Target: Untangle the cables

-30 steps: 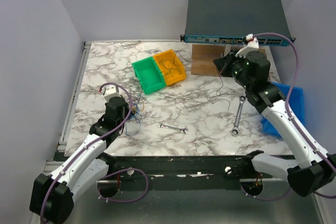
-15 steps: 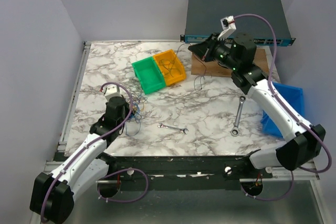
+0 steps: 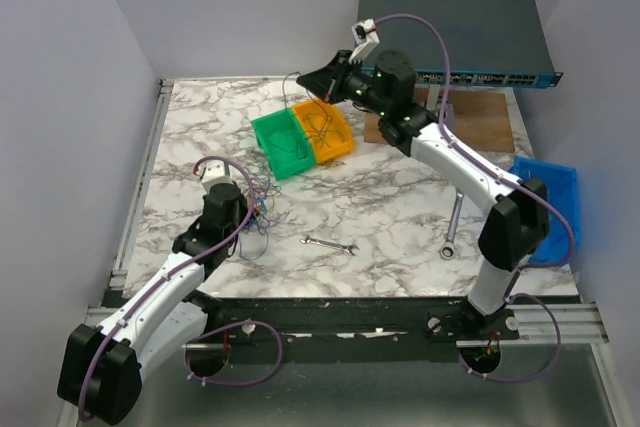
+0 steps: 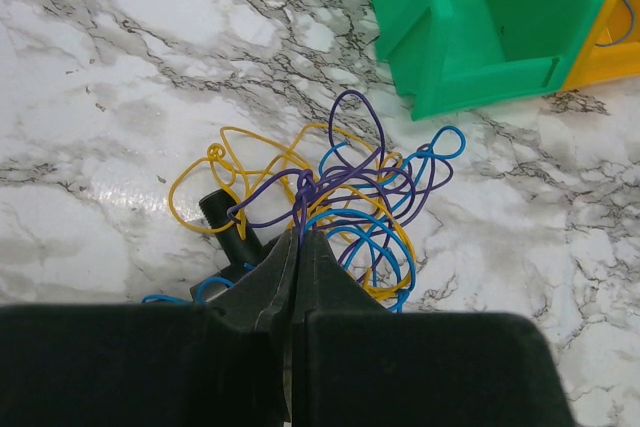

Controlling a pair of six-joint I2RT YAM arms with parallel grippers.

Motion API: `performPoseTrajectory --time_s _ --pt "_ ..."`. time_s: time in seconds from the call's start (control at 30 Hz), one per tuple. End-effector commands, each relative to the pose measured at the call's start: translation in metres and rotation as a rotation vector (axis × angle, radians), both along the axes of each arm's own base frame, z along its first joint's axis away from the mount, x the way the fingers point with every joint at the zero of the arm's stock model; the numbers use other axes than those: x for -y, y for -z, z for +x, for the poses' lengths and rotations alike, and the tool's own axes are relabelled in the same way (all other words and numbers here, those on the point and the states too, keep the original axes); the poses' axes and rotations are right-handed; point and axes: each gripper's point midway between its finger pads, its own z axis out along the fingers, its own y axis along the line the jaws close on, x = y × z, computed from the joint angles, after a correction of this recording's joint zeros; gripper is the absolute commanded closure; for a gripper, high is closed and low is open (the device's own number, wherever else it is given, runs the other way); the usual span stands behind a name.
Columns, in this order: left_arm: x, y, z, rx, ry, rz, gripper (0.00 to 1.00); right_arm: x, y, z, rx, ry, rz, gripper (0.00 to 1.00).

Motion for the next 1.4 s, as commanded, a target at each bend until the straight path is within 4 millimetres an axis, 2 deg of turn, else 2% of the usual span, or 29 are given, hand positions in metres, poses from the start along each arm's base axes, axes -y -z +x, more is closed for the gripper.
performPoseTrajectory --time_s 0.0,0.17,0.4,0.6,0.7,0.93,1.13,1.37 --pt "0.004 -0.014 0.006 0.036 0.009 -0.018 0.98 -0.035 -0.023 0.014 0.071 -0.021 0.082 0.99" --pt "0.004 -0.013 0.006 0.035 0.009 -0.02 0.98 -0.063 -0.017 0.036 0.093 -0.01 0.122 0.99" --pt "0.002 -0.013 0.005 0.035 -0.002 -0.015 0.98 -0.088 -0.018 0.065 0.097 -0.016 0.159 0.99" --pt "0.002 -0.013 0.005 0.035 -0.002 -0.015 0.98 -0.096 -0.05 0.064 0.177 -0.026 0.185 0.99" --pt "0.001 -0.014 0.005 0.035 -0.003 -0.015 0.98 -0.096 -0.051 0.062 0.192 -0.018 0.193 0.99" --pt "0.001 -0.014 0.005 0.037 -0.005 -0.016 0.99 -0.107 -0.025 0.063 0.136 -0.056 0.194 0.99" --pt "0.001 -0.014 0.005 0.039 -0.007 -0.015 0.98 -0.121 -0.001 0.055 0.104 -0.092 0.175 0.99" --pt "0.001 -0.015 0.005 0.04 -0.008 -0.016 0.98 -0.122 0.049 0.057 0.025 -0.08 0.128 0.99"
